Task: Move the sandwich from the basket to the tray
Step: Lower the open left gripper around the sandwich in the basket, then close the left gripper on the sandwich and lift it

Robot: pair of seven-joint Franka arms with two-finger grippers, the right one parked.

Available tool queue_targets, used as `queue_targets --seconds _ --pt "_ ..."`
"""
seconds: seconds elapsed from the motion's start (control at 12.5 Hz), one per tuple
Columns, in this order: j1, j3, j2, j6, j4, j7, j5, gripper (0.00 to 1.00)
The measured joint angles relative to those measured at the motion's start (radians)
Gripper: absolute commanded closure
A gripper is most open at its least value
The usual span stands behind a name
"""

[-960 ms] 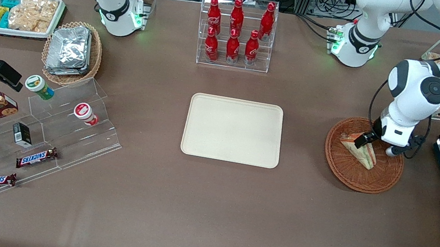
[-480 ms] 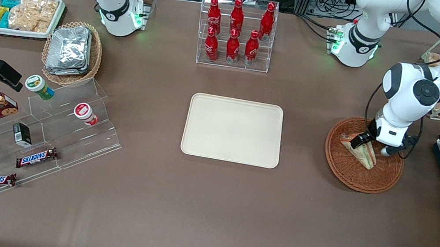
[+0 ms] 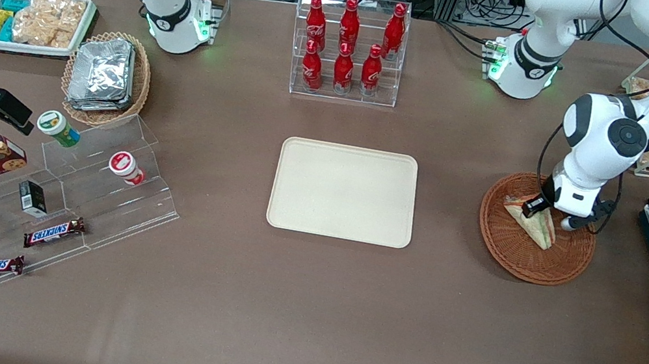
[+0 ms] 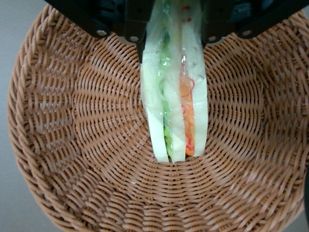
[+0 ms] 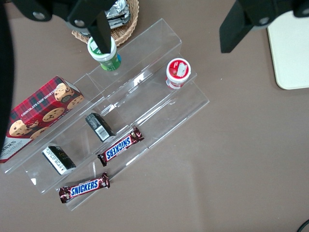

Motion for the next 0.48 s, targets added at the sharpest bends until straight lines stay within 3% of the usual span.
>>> queue_targets --seconds 0.48 --pt "-0.009 -0.012 -0.065 -0.123 0.062 0.056 0.002 1.00"
